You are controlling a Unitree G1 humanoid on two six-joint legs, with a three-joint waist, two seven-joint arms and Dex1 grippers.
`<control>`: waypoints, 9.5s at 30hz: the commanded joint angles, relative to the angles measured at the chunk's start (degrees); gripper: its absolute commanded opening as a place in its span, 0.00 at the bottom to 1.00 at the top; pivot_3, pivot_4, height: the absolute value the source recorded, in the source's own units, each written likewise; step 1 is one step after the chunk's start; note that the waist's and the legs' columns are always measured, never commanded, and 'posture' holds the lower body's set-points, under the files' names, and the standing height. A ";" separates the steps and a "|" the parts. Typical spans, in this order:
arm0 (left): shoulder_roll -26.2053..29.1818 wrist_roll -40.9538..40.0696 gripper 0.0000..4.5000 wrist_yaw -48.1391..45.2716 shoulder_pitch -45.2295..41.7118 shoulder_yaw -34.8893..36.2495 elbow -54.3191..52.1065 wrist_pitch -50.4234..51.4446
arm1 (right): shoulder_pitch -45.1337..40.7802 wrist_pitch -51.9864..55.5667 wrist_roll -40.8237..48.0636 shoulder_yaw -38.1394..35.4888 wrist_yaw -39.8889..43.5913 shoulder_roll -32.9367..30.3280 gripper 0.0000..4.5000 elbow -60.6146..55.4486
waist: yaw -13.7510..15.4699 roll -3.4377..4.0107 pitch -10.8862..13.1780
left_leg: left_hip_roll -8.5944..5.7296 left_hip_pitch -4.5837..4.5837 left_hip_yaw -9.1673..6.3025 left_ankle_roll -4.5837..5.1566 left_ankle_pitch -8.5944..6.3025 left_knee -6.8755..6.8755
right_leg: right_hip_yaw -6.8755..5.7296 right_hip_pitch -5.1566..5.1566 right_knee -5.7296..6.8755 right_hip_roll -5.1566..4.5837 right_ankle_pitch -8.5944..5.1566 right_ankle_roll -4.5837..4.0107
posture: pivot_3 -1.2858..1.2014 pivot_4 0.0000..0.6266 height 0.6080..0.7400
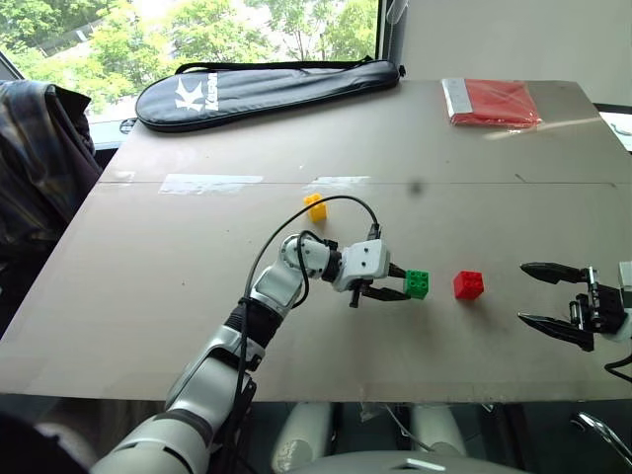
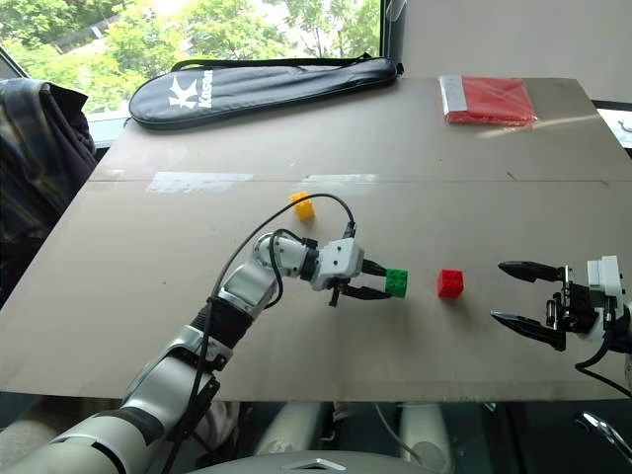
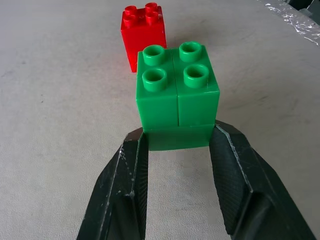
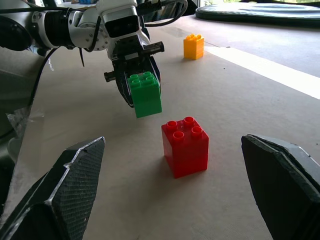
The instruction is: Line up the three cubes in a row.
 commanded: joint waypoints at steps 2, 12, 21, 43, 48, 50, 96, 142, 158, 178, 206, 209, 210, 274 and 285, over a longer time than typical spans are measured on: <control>0.21 0.27 0.27 0.19 -0.86 0.45 0.83 -0.13 | -0.49 -1.80 1.68 -0.69 2.40 -1.17 1.00 0.51 | 0.00 0.00 0.00 | 0.00 0.00 0.00 0.00 0.00 0.00 | 0.00 0.00 0.00 0.00 0.00 0.00 | 0.52 0.24 0.65; -0.92 1.57 0.27 2.53 -1.47 0.73 3.66 0.85 | -0.09 -2.38 3.44 -1.44 2.40 -0.82 1.00 1.05 | 0.02 0.00 0.00 | 0.00 0.00 0.00 0.00 0.00 0.02 | 0.00 0.01 0.00 -0.01 0.01 0.01 | 0.52 0.24 0.65; -1.52 1.74 0.27 2.78 -1.96 0.72 5.87 0.38 | -0.24 -3.07 3.56 -1.11 2.40 -1.13 1.00 1.66 | 0.02 0.00 0.00 | -0.01 0.00 0.00 0.00 0.00 0.04 | 0.00 0.01 0.01 -0.01 0.02 0.03 | 0.52 0.24 0.65; -2.79 3.35 0.99 4.97 -2.38 0.55 9.02 -1.93 | -0.03 -4.06 3.00 -0.67 2.40 -1.25 1.00 2.08 | 0.02 0.00 -0.01 | -0.01 0.01 0.01 0.00 0.00 0.05 | 0.01 0.02 0.02 -0.01 0.02 0.04 | 0.52 0.24 0.65; -4.34 2.25 0.99 6.30 -1.80 1.62 8.94 0.05 | -0.15 -3.92 2.89 -0.60 2.40 -1.41 1.00 2.05 | 0.19 0.00 -0.01 | -0.03 0.01 0.00 0.00 0.00 0.05 | 0.00 0.03 0.01 -0.01 0.03 0.04 | 0.52 0.24 0.65; -4.73 2.38 0.99 6.74 -1.75 1.82 9.02 0.38 | -0.23 -3.86 2.84 -0.57 2.40 -1.54 1.00 2.07 | 0.18 0.00 -0.01 | -0.03 0.01 0.00 0.00 0.00 0.06 | 0.00 0.04 0.01 -0.01 0.03 0.05 | 0.52 0.24 0.65; 2.59 -4.30 0.99 37.81 23.19 24.62 -33.41 22.06 | -0.48 -2.05 2.45 -1.88 2.40 -0.69 1.00 0.50 | 0.16 0.02 -0.01 | -0.01 0.04 -0.07 -0.01 0.00 0.10 | 0.30 0.04 0.02 -0.06 0.04 0.06 | 0.52 0.24 0.65; -16.75 13.04 0.61 79.29 7.97 20.17 -10.89 27.66 | -5.02 10.41 1.67 -13.70 -4.12 7.46 1.00 -5.13 | 0.59 -0.02 -0.02 | -0.09 0.01 -0.01 -0.27 0.14 0.10 | 0.09 0.04 0.03 -0.04 0.09 0.15 | 0.52 0.24 0.65; -14.26 7.18 0.40 70.40 12.03 21.05 -14.82 25.80 | -5.88 10.14 0.15 -13.73 -2.76 8.34 1.00 -3.94 | 0.02 0.00 -0.02 | -0.08 0.02 0.00 -0.28 0.14 0.10 | 0.10 0.04 0.04 -0.03 0.09 0.15 | 0.52 0.24 0.65; 3.41 -9.19 0.40 -8.43 1.71 10.61 13.22 -9.52 | -6.28 9.79 -1.29 -13.80 -1.70 9.86 1.00 -4.21 | 0.07 0.03 -0.04 | -0.08 -0.02 -0.01 -0.02 0.01 0.10 | 0.04 0.01 0.00 -0.05 0.09 0.11 | 0.52 0.24 0.65; 3.28 2.50 1.00 7.78 9.28 9.29 1.53 -2.82 | -3.59 9.65 -1.62 -14.88 -1.63 9.24 1.00 -5.82 | 0.01 0.11 -0.25 | -0.05 0.61 -0.07 0.01 0.00 0.06 | 0.07 0.60 0.06 0.00 0.07 0.16 | 0.52 0.24 0.65; 2.82 1.55 1.00 8.60 10.21 9.32 -0.51 -0.23 | -4.52 9.74 -1.98 -14.37 -1.35 9.10 1.00 -5.16 | 0.00 0.11 -0.25 | -0.05 0.59 -0.06 0.01 -0.01 -0.02 | 0.08 0.55 0.00 0.00 0.07 0.16 | 0.52 0.24 0.65; 2.43 1.19 1.00 8.75 10.17 9.34 -0.73 0.52 | -4.80 9.74 -2.08 -14.26 -1.29 9.09 1.00 -4.98 | 0.00 0.11 -0.25 | -0.05 0.59 -0.05 0.01 -0.01 -0.03 | 0.09 0.55 -0.01 0.00 0.07 0.16 | 0.52 0.24 0.65; 5.77 -6.02 0.94 -10.01 0.36 11.31 17.52 -13.50 | -0.28 8.48 -2.36 -11.73 2.40 5.51 1.00 -5.96 | -0.42 0.07 -0.23 | 0.01 0.28 -0.07 0.01 0.00 0.01 | -0.01 0.27 -0.04 0.03 0.08 0.15 | 0.52 0.24 0.65; 12.10 -16.08 0.94 -6.60 12.56 18.58 -6.71 -3.94 | 1.22 7.35 -3.48 -11.70 2.32 7.52 1.00 -4.99 | 0.01 0.04 -0.19 | 0.01 0.05 -0.15 0.00 -0.01 0.00 | 0.14 0.09 -0.11 -0.12 0.08 0.13 | 0.52 0.24 0.65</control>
